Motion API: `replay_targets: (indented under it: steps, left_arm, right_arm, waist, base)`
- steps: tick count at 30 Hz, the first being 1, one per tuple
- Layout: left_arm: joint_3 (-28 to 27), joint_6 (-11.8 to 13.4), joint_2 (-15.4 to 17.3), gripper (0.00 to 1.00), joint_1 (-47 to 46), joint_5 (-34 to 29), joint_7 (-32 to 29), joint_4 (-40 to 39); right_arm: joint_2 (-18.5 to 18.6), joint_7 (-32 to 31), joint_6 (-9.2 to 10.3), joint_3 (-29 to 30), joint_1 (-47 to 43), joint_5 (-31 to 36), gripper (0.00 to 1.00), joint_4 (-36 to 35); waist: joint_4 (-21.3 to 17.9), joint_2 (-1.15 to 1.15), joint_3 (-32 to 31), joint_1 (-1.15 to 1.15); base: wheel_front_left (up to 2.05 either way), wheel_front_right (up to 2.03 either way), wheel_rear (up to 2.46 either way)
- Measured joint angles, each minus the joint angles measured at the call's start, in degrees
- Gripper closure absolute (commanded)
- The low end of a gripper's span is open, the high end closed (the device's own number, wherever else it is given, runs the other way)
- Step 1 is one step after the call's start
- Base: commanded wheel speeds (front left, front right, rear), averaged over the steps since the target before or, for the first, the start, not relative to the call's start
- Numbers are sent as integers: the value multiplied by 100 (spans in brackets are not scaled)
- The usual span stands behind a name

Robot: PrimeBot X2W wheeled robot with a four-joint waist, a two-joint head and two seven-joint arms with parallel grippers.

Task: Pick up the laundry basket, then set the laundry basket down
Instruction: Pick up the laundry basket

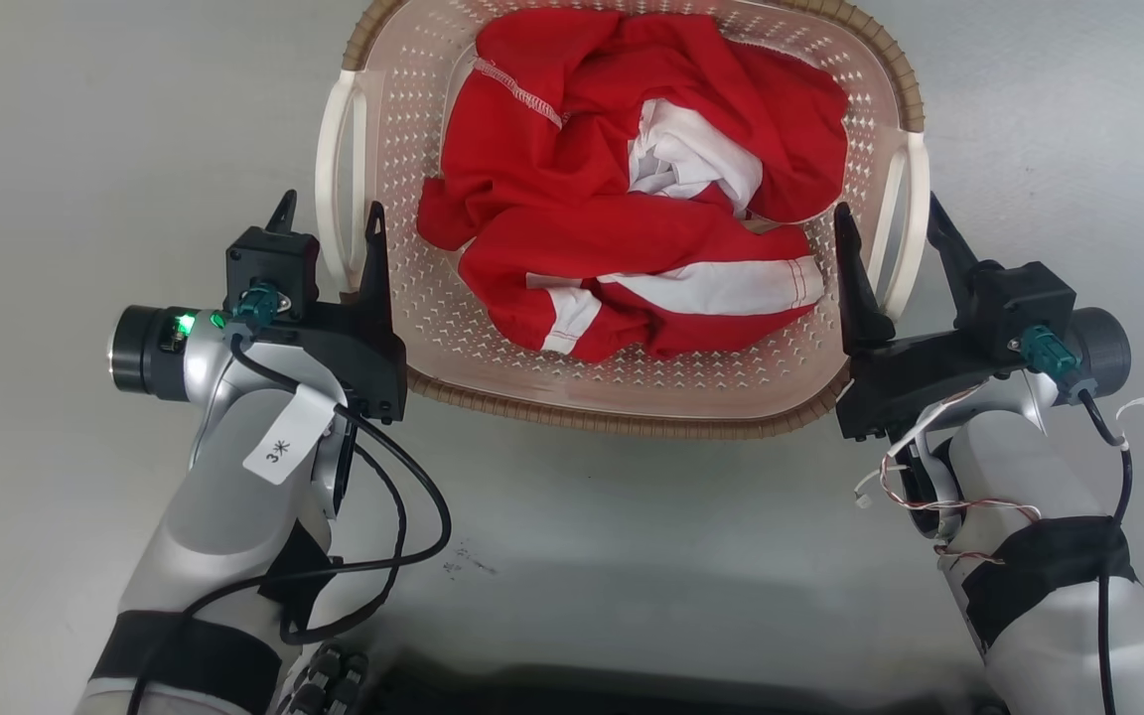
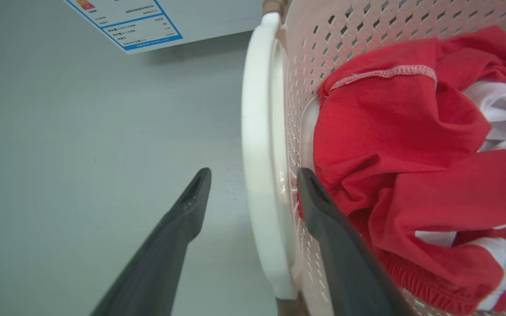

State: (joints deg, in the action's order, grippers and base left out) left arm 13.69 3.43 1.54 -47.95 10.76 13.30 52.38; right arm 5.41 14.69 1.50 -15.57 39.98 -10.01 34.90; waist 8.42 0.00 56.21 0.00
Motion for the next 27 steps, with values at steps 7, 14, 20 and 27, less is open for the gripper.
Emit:
replay_targets:
  steps: [7, 14, 20, 27]
  left_arm:
    - [135, -51, -5, 5, -112, 73, 26, 245]
    - [286, -225, -11, 100, -213, 367, 66, 360]
    - [515, -235, -58, 100, -206, 620, 94, 465]
    - [757, -192, -68, 100, -196, 802, 93, 532]
  right_arm:
    - [-43, 1, 1, -53, 63, 0, 0, 167]
    - [-74, 1, 1, -138, 188, 0, 100, 324]
    - [-142, 0, 111, -73, 311, -59, 100, 553]
    - [-124, -1, 160, -70, 378, -85, 100, 881]
  waist:
    - [-2, 0, 39, 0]
    - [-35, 0, 32, 0]
    - [-51, 0, -47, 0]
    - [-72, 0, -221, 0]
  base:
    - [0, 0, 0]
    - [0, 0, 0]
    - [0, 0, 0]
    - [0, 0, 0]
